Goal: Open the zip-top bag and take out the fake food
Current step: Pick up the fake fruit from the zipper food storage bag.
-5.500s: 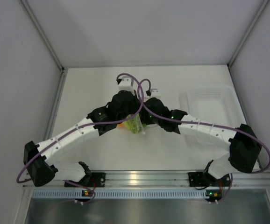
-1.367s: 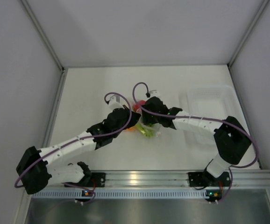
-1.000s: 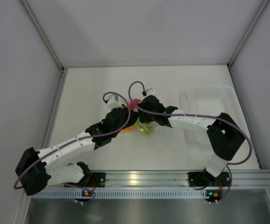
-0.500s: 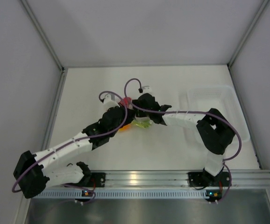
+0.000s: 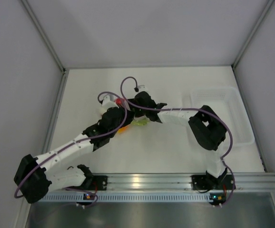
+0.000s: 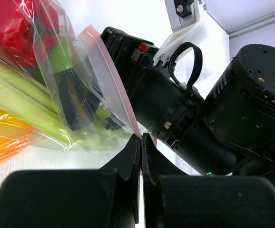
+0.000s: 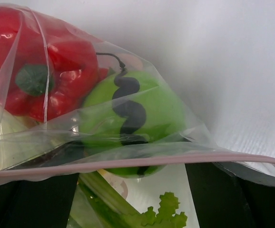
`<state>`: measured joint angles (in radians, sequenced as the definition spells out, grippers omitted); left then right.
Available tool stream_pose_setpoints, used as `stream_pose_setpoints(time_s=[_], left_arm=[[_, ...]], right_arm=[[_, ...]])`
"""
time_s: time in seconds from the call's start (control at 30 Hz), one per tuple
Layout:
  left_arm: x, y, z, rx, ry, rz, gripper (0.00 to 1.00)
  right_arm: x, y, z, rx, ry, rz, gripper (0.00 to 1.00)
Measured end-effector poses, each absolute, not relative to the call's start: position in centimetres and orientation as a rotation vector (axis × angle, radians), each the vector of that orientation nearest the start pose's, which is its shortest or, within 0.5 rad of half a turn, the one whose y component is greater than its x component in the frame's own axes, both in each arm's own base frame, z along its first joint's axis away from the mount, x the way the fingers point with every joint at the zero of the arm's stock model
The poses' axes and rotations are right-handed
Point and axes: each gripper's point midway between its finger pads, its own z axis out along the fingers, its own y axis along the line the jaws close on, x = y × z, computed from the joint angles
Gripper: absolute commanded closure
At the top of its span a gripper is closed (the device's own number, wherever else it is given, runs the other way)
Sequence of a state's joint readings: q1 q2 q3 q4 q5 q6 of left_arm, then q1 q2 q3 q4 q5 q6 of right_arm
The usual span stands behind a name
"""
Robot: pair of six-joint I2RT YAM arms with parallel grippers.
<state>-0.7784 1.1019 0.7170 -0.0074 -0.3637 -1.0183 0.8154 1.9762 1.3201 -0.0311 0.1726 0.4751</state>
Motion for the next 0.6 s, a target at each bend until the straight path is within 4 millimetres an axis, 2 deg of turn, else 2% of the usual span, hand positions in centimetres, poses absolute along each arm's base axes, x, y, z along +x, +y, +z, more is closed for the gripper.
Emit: stream_pose_setpoints(time_s=[0.13, 0.17, 0.23, 0.33, 0.43, 0.6], left_arm=[[28.9, -23.7, 19.4, -0.497, 1.972, -0.810, 1.00], [28.9, -23.6, 19.2, -0.497, 1.975, -0.807, 1.00], [28.9, -23.6, 19.2, -0.494, 1.979, -0.809, 1.00], [28.7, -23.7, 19.3, -0.474, 1.984, -0.820, 1.00], [28.6, -23.4, 19.4, -0.467, 1.982, -0.820, 1.00], [28.4, -23.3, 19.6, -0.456, 1.983, -0.824, 1.00]], right_arm=[[37.1, 38.4, 6.1, -0.309, 2.291, 0.528, 0.19], [37.2, 38.6, 6.0, -0.307, 2.292, 0.538, 0.27], [37.5, 39.0, 6.0, -0.293, 2.293, 0.551, 0.38], [37.7, 39.2, 6.0, -0.275, 2.291, 0.564, 0.43], [37.7, 39.3, 6.0, -0.269, 2.288, 0.568, 0.58], [37.2, 38.7, 6.0, -0.266, 2.275, 0.568, 0.63]])
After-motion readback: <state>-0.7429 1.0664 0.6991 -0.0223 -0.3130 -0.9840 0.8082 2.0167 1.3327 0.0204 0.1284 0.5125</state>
